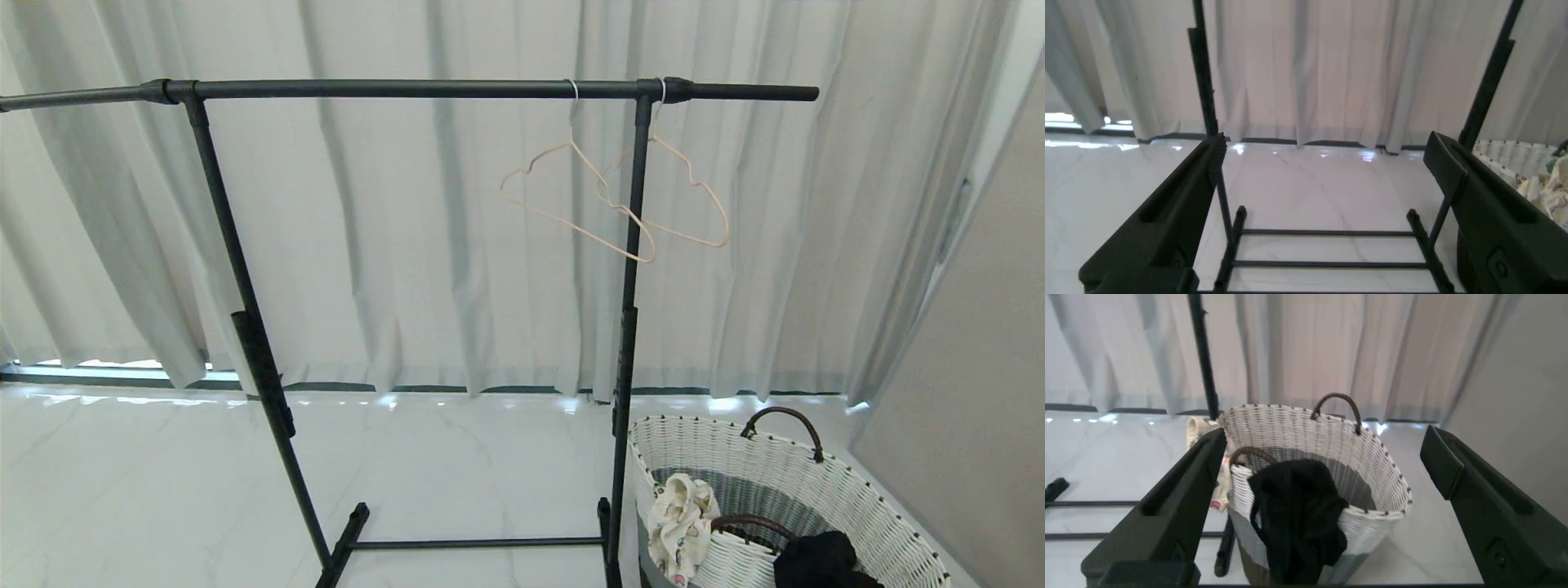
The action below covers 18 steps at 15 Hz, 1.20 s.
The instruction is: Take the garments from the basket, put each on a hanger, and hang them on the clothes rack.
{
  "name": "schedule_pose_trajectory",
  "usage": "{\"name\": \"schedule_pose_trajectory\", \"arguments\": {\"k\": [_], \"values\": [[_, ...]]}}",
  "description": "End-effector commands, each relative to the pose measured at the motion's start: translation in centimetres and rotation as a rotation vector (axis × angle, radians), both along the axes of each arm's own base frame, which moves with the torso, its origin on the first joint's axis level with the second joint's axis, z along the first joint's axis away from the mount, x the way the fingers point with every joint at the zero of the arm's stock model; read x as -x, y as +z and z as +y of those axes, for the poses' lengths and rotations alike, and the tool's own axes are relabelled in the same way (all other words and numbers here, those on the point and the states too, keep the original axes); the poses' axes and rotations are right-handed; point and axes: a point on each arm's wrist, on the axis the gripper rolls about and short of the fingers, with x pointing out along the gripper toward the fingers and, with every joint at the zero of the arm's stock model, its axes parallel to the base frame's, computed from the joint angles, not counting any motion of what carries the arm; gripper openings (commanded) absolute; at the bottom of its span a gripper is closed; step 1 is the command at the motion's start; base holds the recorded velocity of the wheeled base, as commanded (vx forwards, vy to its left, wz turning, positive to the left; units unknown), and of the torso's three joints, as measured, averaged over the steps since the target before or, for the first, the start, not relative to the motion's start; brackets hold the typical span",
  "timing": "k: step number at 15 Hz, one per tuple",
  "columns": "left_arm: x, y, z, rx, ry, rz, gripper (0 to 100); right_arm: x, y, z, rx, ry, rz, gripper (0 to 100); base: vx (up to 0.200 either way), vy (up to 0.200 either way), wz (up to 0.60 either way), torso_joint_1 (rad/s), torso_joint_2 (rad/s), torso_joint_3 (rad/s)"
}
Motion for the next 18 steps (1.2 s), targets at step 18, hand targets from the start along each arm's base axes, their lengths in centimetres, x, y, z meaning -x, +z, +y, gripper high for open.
{"name": "schedule_pose_trajectory", "arguments": {"k": [18], "values": [[0.0,0.0,0.0,0.006,0.004,-0.001,100,-7.7,11.2,1.5,0.151,0.305,0.205,100,0.0,0.0,0.0,0.0,0.0,0.0]]}}
